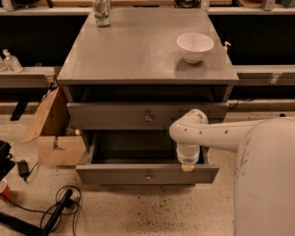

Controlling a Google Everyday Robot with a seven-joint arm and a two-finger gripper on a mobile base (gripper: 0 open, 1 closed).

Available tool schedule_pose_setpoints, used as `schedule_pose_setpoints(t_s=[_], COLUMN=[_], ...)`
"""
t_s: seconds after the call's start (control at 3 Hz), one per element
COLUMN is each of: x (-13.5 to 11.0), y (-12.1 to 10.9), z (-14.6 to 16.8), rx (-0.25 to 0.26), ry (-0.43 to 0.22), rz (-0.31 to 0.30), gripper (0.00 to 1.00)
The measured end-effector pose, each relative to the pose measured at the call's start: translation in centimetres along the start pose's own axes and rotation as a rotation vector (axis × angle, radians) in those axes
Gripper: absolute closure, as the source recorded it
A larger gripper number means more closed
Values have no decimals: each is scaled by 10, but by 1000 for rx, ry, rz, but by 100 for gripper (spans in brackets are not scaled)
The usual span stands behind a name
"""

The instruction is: Open middle drawer

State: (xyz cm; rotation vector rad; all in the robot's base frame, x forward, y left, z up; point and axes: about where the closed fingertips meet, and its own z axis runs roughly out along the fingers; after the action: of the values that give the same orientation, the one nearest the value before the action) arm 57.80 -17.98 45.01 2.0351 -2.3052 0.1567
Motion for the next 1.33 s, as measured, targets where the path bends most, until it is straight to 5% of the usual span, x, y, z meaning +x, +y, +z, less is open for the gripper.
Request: schedule_pose_setpoints(t_s=[0.33,0.67,1.33], x=[0,0,0], y=[0,0,0], z=[-1,-2,-2], rx=[0,0,0], ry=[0,0,0], rz=[0,0,0], gripper=[100,89,40])
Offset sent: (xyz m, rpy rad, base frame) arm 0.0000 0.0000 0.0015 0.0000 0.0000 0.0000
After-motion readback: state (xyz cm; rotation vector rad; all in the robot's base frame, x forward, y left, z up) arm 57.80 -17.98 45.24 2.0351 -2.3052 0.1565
